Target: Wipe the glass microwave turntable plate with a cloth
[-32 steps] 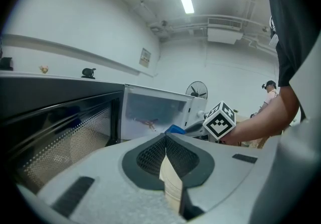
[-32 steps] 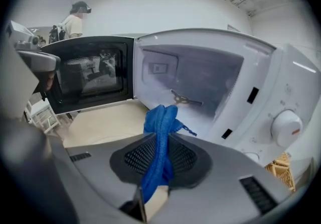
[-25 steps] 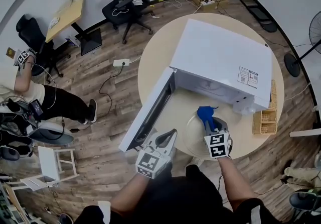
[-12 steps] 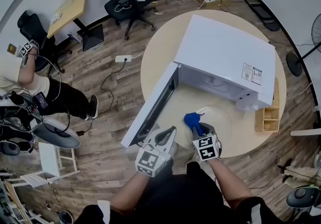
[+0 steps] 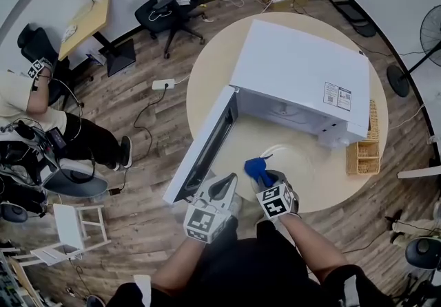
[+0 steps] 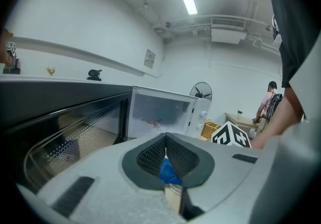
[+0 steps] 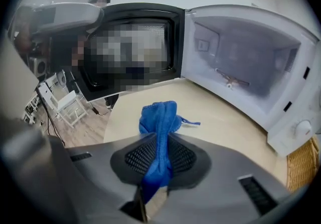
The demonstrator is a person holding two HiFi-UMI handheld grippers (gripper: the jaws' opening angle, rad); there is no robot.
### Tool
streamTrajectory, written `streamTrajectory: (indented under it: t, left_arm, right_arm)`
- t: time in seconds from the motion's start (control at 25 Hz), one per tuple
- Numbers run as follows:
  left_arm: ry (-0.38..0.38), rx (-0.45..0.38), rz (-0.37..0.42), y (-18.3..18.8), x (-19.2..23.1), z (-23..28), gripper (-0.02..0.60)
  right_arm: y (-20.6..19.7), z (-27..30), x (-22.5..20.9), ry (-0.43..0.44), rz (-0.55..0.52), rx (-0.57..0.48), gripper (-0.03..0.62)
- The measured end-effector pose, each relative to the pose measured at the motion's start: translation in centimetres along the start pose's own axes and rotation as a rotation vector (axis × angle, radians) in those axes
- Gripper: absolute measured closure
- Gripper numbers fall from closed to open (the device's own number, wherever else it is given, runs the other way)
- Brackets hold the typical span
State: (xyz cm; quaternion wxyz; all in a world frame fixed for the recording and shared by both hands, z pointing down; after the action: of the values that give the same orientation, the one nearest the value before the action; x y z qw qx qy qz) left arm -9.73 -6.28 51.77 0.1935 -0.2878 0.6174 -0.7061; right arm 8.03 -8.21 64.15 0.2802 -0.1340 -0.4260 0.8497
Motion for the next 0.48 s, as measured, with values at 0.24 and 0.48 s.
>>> streamTrajectory:
  t: [0.24, 0.48]
  left_arm:
    - [-0.014, -0.020, 0.003, 0.2, -0.4, 0.7, 0.575]
    - [-0.032, -0.019, -0.004, -0.1, -1.0, 1.4, 0.575]
  right_arm:
    - [0.1, 0.3, -0.7, -0.009, -0.027, 0.012, 0.533]
    - [-0.4, -0.1, -3.2, -0.069, -0.013, 0.022, 0.530]
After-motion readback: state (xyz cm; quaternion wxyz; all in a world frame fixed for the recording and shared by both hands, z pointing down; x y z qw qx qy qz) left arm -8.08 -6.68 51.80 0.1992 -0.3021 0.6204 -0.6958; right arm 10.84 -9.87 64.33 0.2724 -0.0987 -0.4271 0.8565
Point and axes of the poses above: the fingertips, and each gripper's own axes: z forward along the fingers, x to its left, y out of its top, the point moved 9 cm from there along -z, backward along the fingers, and after that the axes turned 15 degrees about -x, right-handed, at the moved point
